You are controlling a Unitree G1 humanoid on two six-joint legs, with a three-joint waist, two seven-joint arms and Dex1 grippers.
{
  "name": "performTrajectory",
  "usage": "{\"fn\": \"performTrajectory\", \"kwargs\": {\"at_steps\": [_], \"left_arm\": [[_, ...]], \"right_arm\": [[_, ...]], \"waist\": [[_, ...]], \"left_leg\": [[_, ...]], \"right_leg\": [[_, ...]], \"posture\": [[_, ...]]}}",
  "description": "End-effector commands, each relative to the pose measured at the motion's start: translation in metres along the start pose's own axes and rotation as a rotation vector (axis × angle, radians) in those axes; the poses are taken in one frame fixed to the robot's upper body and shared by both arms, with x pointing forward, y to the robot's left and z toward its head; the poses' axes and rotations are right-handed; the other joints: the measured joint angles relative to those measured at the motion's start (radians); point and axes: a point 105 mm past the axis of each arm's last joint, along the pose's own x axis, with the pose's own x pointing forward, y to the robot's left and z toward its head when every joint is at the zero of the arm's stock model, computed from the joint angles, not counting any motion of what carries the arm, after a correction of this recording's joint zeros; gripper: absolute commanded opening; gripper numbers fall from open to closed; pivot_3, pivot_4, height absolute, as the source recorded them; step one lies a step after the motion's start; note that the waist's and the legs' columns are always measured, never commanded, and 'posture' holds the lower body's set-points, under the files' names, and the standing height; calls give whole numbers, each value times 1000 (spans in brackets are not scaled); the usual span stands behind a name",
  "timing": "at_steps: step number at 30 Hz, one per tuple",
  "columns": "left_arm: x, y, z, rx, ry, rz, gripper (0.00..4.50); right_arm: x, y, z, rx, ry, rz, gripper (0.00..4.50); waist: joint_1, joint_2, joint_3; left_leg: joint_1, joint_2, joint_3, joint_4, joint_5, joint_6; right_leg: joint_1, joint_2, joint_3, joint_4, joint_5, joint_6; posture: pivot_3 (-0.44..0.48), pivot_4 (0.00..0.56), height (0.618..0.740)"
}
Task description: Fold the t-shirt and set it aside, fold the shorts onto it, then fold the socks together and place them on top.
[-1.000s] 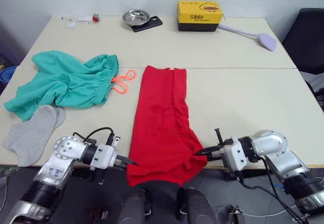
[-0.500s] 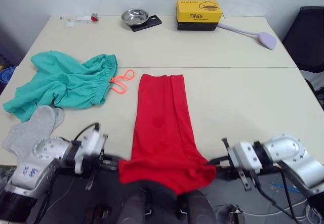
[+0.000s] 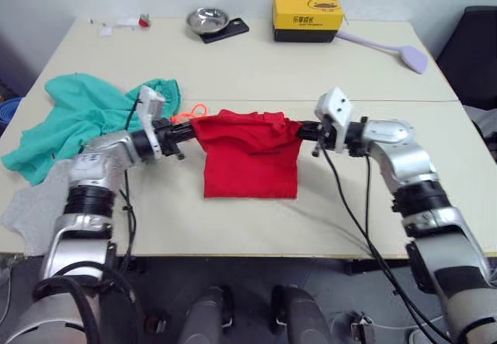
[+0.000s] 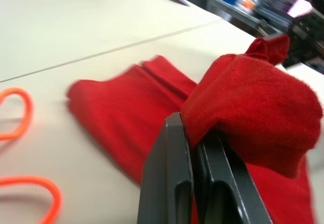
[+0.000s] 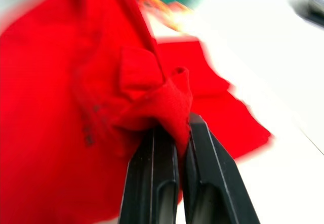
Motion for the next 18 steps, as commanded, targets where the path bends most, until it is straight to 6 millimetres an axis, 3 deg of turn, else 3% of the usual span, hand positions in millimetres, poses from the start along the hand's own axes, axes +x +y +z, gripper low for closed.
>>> {"fn": "performTrajectory", "kwargs": {"at_steps": [1,8,12,18], "left_arm": [[10,14,10,62,-38,89,0],[25,27,12,1,-119,203,0],[26,32,6,-27,-128,255,0],[26,41,12,-16,-179,350,1605]], "right_arm": [[3,-24,-3,-21,32,-153,49],[10,-41,3,48,-21,-298,49],[14,-45,2,187,-53,-335,49],[13,-57,0,314,-80,-457,1744]], "waist": [[-1,-1,0],[-3,-1,1],[-8,-1,1],[-9,-1,1]], "left_leg": [[0,0,0,1,0,0],[0,0,1,1,0,1],[0,0,1,1,0,1],[0,0,0,1,0,1]], "right_leg": [[0,0,0,0,0,1],[0,-1,0,0,1,2],[0,0,1,1,1,2],[0,-1,1,2,1,2]], "posture": [[0,150,740],[0,150,740],[0,150,740],[0,150,740]]}}
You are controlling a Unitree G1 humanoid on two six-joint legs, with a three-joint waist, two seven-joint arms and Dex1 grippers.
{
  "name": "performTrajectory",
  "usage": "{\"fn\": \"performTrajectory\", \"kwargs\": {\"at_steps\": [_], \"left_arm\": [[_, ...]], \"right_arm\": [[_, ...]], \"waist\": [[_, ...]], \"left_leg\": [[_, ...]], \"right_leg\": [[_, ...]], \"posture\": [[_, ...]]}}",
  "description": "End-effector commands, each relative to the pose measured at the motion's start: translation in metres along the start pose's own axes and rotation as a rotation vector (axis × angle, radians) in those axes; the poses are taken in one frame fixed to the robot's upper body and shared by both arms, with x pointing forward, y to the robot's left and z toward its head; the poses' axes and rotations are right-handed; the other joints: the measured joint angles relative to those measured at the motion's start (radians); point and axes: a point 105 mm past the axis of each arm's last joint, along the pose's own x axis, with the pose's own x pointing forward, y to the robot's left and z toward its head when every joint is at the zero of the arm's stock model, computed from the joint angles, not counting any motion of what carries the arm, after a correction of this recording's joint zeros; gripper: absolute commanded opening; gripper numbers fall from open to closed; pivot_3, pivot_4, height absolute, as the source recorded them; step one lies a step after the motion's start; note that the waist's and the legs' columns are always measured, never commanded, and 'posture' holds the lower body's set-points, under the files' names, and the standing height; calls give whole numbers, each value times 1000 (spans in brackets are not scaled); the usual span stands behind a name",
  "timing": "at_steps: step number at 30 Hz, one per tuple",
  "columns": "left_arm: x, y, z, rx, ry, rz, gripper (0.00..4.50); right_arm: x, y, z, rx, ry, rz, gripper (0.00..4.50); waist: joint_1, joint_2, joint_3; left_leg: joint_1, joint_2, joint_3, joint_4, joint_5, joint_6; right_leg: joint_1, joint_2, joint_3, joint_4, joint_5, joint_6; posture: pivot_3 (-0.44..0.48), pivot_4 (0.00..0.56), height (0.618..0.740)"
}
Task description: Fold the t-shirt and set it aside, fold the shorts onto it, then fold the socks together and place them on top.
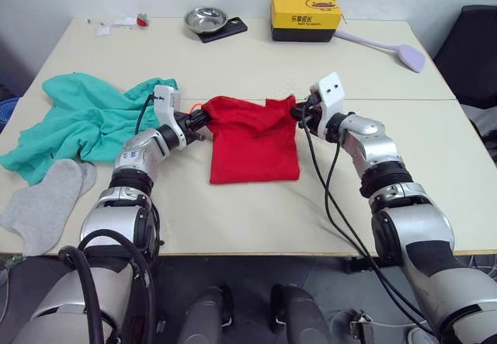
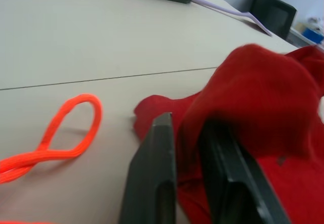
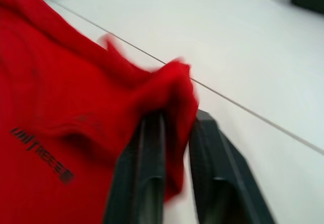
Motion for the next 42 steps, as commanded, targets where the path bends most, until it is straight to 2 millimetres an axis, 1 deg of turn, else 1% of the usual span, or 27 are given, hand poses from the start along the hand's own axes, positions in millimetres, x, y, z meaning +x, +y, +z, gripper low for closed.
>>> {"fn": "performTrajectory", "kwargs": {"at_steps": [1,2,3,4,6,7,8,9,11,12,14,16,18,21,24,26,27,29,33,34,35,37,38,39,41,42], "left_arm": [[0,7,27,90,-109,77,1903],[-2,8,30,100,-123,88,2238],[-3,10,32,114,-133,95,2521],[-6,10,34,141,-149,95,2886],[-10,7,35,202,-154,55,3539],[-15,0,37,263,-168,-2,3828],[-23,-10,34,367,-160,-88,4138],[-34,-20,26,468,-127,-183,4425],[-53,-33,13,591,-74,-306,4472],[-58,-36,10,612,-62,-331,4472],[-75,-50,-3,672,-8,-454,4472],[-86,-60,-20,749,75,-545,4472],[-89,-64,-32,785,125,-577,4472],[-82,-68,-48,828,165,-583,4472],[-72,-68,-61,869,210,-557,4472],[-66,-64,-69,900,253,-532,4500],[-62,-63,-71,899,256,-518,4299],[-56,-62,-73,882,266,-488,3893],[-50,-59,-79,880,302,-472,2702],[-50,-59,-80,876,313,-476,2331],[-51,-60,-82,862,327,-490,2087],[-57,-65,-85,827,335,-538,1476],[-61,-67,-87,820,344,-559,1104],[-65,-68,-86,826,348,-570,799],[-80,-75,-87,833,366,-628,142],[-87,-78,-87,834,370,-655,29]], "right_arm": [[1,-11,22,69,-87,-93,2060],[0,-14,23,73,-96,-115,2434],[-1,-17,25,69,-106,-135,2716],[-3,-18,27,53,-112,-134,3149],[-8,-18,34,-8,-148,-121,3828],[-13,-10,41,-76,-189,-42,4141],[-22,2,44,-141,-218,66,4494],[-33,18,45,-209,-242,200,4500],[-54,44,38,-289,-236,402,4500],[-60,51,35,-306,-227,453,4500],[-80,74,15,-404,-162,628,4500],[-90,86,-7,-477,-88,707,4500],[-89,90,-20,-508,-57,708,4500],[-83,95,-41,-569,-12,695,4500],[-73,89,-54,-575,33,636,4500],[-66,84,-57,-588,43,592,4137],[-62,81,-57,-589,46,564,3925],[-59,76,-59,-597,70,538,3323],[-58,73,-66,-594,119,537,1936],[-60,75,-67,-582,130,550,1565],[-62,78,-68,-572,135,569,1276],[-71,85,-69,-542,142,613,610],[-76,88,-68,-530,137,636,183],[-81,92,-67,-523,133,656,0],[-97,101,-65,-506,128,720,0],[-104,104,-64,-496,128,743,0]], "waist": [[0,0,0],[0,0,0],[0,0,0],[-1,0,0],[-2,0,0],[-4,0,0],[-5,0,0],[-7,0,0],[-9,0,0],[-9,0,0],[-8,0,0],[-8,0,0],[-7,0,0],[5,0,0],[10,0,0],[9,0,0],[9,0,0],[10,0,0],[11,0,0],[11,0,-1],[11,0,-1],[11,0,-1],[11,0,-1],[10,0,-1],[10,0,-1],[8,0,-1]], "left_leg": [[0,0,0,0,0,0],[0,0,0,0,0,0],[0,0,0,0,0,0],[0,0,0,0,0,0],[0,0,0,0,0,0],[0,0,0,0,0,0],[0,0,0,-1,0,0],[0,0,0,-1,0,0],[0,0,1,-3,-1,-1],[1,0,1,-3,-2,-2],[0,0,2,-1,-3,-1],[1,0,2,1,-4,0],[3,0,2,1,-4,1],[5,0,1,1,-7,-5],[4,0,1,1,-7,-5],[4,0,1,1,-5,-2],[4,0,1,1,-4,-1],[4,0,1,2,-4,0],[5,0,1,2,-4,0],[5,0,1,3,-3,0],[5,0,1,3,-3,0],[5,0,1,3,-3,0],[5,0,0,3,-4,0],[5,0,0,3,-4,0],[5,0,0,2,-4,0],[5,0,0,2,-5,0]], "right_leg": [[0,0,0,0,0,0],[0,0,0,0,0,0],[0,0,1,0,0,0],[0,0,1,0,0,0],[0,0,1,0,0,0],[0,0,1,0,0,0],[0,0,1,0,0,0],[0,1,1,-1,0,0],[-1,1,2,-2,0,0],[-1,2,2,-1,0,0],[-1,2,1,-2,0,0],[1,0,1,-1,0,0],[2,-2,1,-2,1,1],[2,-4,4,-3,2,-1],[1,-4,9,-2,2,-1],[0,-3,9,-1,2,-1],[1,-3,9,1,2,-1],[1,-3,9,2,2,-1],[1,-4,9,1,2,-1],[1,-4,9,1,2,-1],[2,-4,9,1,2,-1],[2,-5,10,1,2,-1],[2,-5,9,2,2,-1],[2,-5,9,4,2,-1],[2,-4,9,4,2,-1],[1,-4,9,3,2,-1]], "posture": [[0,150,740],[0,150,740],[0,150,740],[0,150,740],[0,150,740],[0,150,740],[0,150,740],[0,150,740],[0,150,740],[0,150,740],[0,150,740],[0,150,740],[0,150,740],[0,150,740],[0,150,740],[0,150,740],[0,150,740],[0,150,740],[0,150,740],[0,150,740],[0,150,740],[0,150,740],[0,150,740],[0,150,740],[0,150,740],[0,150,740]]}}
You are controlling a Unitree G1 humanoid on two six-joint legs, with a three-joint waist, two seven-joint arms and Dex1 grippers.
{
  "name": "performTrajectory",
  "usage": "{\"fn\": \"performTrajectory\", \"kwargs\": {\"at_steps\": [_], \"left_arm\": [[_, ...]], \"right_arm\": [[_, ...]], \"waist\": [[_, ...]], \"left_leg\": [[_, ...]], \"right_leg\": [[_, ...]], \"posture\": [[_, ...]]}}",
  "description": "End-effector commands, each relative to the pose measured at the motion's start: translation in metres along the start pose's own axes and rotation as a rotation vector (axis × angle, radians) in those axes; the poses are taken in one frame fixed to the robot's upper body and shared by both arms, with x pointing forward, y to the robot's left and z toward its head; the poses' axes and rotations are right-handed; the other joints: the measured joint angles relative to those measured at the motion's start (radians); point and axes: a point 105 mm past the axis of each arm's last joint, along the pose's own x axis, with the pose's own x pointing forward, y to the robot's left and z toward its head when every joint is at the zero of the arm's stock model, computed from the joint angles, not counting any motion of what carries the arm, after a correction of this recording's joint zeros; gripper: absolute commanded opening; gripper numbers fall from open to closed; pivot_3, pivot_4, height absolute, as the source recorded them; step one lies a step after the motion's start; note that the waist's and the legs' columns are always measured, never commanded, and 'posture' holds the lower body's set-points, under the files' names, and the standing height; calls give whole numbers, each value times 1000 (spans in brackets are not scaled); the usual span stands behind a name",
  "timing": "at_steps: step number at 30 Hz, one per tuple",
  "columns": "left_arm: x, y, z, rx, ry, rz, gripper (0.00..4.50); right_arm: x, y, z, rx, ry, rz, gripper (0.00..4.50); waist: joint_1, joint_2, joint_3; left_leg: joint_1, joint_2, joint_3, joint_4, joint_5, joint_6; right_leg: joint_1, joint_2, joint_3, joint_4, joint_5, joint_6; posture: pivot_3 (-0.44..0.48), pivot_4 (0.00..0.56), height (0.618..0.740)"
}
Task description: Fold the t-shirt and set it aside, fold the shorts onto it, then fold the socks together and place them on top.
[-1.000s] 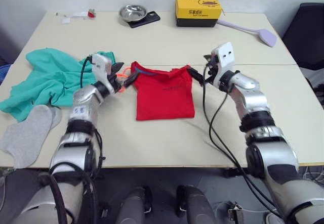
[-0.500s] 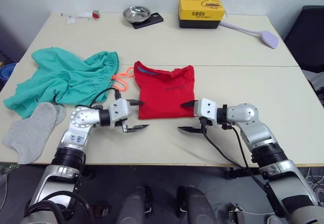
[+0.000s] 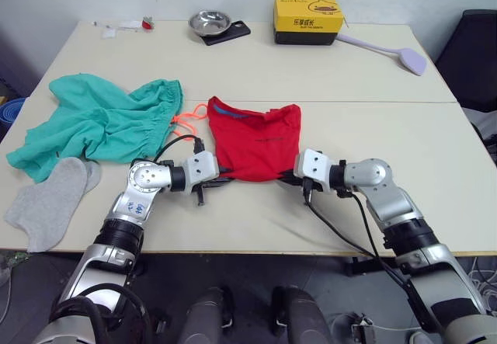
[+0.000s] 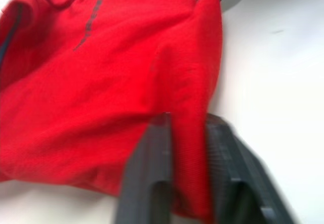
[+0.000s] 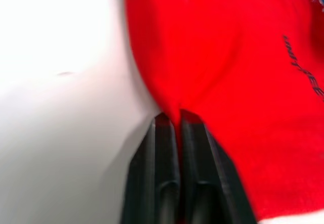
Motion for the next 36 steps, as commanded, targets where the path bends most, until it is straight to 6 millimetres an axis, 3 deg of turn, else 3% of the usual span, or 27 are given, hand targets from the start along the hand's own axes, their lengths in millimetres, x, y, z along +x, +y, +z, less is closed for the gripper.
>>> {"fn": "performTrajectory", "kwargs": {"at_steps": [1,8,13,14,17,20,24,26,27,29,31,33,36], "left_arm": [[-18,-30,1,-1,12,-133,29],[-48,-67,9,-20,50,-199,29],[-52,-79,10,-113,40,-147,29],[-54,-80,9,-140,48,-137,0],[-59,-84,11,-151,69,-142,822],[-78,-78,37,-271,-65,-166,1797],[-98,-62,70,-376,-269,-192,1797],[-96,-46,80,-435,-360,-132,1834],[-91,-43,82,-444,-370,-135,1644],[-67,-45,70,-399,-304,-157,1266],[-37,-41,56,-394,-274,-124,602],[-16,-45,44,-379,-221,-127,25],[-3,-53,28,-347,-151,-127,25]], "right_arm": [[-15,27,11,26,-37,103,0],[-37,83,16,147,-53,181,0],[-41,92,6,253,-49,122,0],[-44,97,6,245,-47,144,387],[-48,95,5,235,-54,113,1035],[-68,84,14,285,-108,112,2069],[-80,70,39,402,-228,131,2069],[-75,63,49,423,-280,112,1643],[-70,59,53,428,-305,95,1402],[-50,55,53,394,-296,69,782],[-21,53,44,309,-247,41,61],[1,50,38,249,-218,16,0],[22,47,30,211,-189,-6,0]], "waist": [[-3,0,0],[2,0,0],[3,0,0],[4,0,0],[4,0,0],[3,1,0],[2,0,0],[5,0,0],[6,0,0],[8,0,0],[11,1,-1],[13,0,-1],[9,0,-1]], "left_leg": [[0,0,0,-1,0,0],[0,1,-1,-2,-4,-3],[1,1,-2,-1,-6,-6],[1,1,-2,-1,-6,-6],[0,1,-2,-3,-6,-6],[0,1,-2,-3,-6,-7],[0,1,-3,-2,-6,-7],[1,1,-4,-2,-6,-7],[1,1,-5,-2,-6,-7],[0,1,-5,-1,-6,-7],[1,-1,-4,-1,-5,-7],[0,-1,-1,-1,-5,-7],[-2,0,1,-2,-2,-2]], "right_leg": [[0,0,0,-1,0,0],[1,0,-1,-9,-1,-1],[2,-2,-1,-9,-1,-1],[1,-2,-1,-9,-1,-1],[1,-2,-1,-10,-1,-1],[0,-1,-1,-10,-1,-1],[1,-1,-1,-10,-1,-1],[2,-1,-1,-10,-1,-1],[3,-1,-2,-10,-1,-1],[3,-1,-3,-10,-1,-1],[3,-1,-3,-10,-1,-1],[2,1,-3,-9,-1,-1],[-1,3,-2,-8,-1,-1]], "posture": [[0,150,740],[0,150,740],[0,150,740],[0,150,740],[0,150,740],[0,150,740],[0,150,740],[0,150,740],[0,150,740],[0,150,740],[0,150,740],[0,150,740],[0,150,740]]}}
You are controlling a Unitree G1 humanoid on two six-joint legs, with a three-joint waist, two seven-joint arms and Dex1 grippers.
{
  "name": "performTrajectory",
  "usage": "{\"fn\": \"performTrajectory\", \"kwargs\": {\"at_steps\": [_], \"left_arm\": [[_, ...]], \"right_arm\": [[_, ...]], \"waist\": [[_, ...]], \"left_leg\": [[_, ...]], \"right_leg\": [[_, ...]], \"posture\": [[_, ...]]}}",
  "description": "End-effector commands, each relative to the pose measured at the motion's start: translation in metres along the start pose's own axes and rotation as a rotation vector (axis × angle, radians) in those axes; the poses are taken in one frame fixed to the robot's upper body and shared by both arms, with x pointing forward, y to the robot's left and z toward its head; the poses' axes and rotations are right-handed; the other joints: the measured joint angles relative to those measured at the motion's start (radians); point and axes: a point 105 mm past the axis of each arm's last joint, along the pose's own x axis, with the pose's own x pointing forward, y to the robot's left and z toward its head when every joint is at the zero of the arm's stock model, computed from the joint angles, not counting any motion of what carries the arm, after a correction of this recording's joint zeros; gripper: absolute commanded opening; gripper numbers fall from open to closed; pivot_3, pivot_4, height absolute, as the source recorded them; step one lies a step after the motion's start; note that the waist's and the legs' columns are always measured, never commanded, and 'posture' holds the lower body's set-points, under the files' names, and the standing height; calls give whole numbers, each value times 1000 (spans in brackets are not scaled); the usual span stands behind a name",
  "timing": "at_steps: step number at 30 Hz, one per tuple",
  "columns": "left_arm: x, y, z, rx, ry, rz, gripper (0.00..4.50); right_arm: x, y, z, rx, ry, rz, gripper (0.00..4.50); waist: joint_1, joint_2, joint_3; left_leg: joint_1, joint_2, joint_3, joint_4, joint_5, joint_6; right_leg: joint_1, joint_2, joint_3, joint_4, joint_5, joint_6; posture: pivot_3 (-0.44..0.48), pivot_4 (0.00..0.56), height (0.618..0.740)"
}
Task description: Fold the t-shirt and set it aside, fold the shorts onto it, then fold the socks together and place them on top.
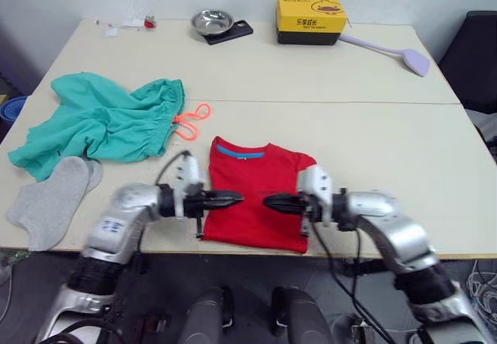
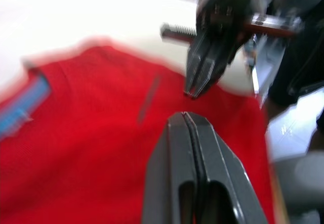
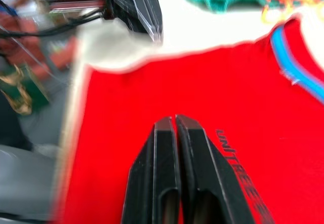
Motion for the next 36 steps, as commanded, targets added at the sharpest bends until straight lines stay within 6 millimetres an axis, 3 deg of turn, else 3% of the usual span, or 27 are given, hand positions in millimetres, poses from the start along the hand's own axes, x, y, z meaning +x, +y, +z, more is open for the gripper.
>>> {"fn": "performTrajectory", "kwargs": {"at_steps": [1,8,13,17,23,25,29,33,36], "left_arm": [[3,9,-10,69,54,69,25],[8,16,-33,32,97,183,25],[-5,11,-47,2,126,190,25],[-10,14,-46,-4,120,208,25],[-8,17,-29,17,32,186,25],[-7,22,-9,2,-69,197,25],[-11,30,25,-3,-222,193,25],[-6,43,27,29,-184,224,25],[4,51,14,56,-106,234,25]], "right_arm": [[12,-12,-9,-82,34,-55,0],[2,-48,-21,-76,32,-264,0],[-33,-92,-36,14,56,-508,0],[-52,-115,-44,62,56,-624,0],[-62,-130,-33,34,-19,-677,0],[-62,-129,-15,15,-119,-653,0],[-42,-92,21,14,-269,-384,0],[-14,-52,23,-1,-215,-187,0],[5,-39,9,-2,-133,-161,0]], "waist": [[-7,0,0],[-8,0,-1],[-11,0,-4],[-13,1,-5],[-14,1,-5],[-14,1,-5],[-12,2,-5],[-11,2,-5],[-11,2,-5]], "left_leg": [[0,1,1,0,0,0],[3,1,0,1,-1,-1],[4,1,-1,1,-2,-5],[6,1,-1,0,-2,-6],[8,2,0,-1,-2,-5],[7,2,0,-1,-2,-5],[2,2,0,0,2,1],[2,2,-1,0,2,1],[3,2,-1,0,2,1]], "right_leg": [[0,1,0,0,0,0],[3,-1,2,0,0,0],[3,-2,3,1,1,0],[4,-2,3,1,0,0],[5,-2,3,1,0,0],[5,-2,4,1,0,0],[1,-1,3,2,0,0],[2,-1,2,1,0,0],[2,-1,2,1,0,0]], "posture": [[0,150,740],[0,150,740],[0,150,740],[0,150,740],[0,150,740],[0,150,740],[0,150,740],[0,150,740],[0,150,740]]}}
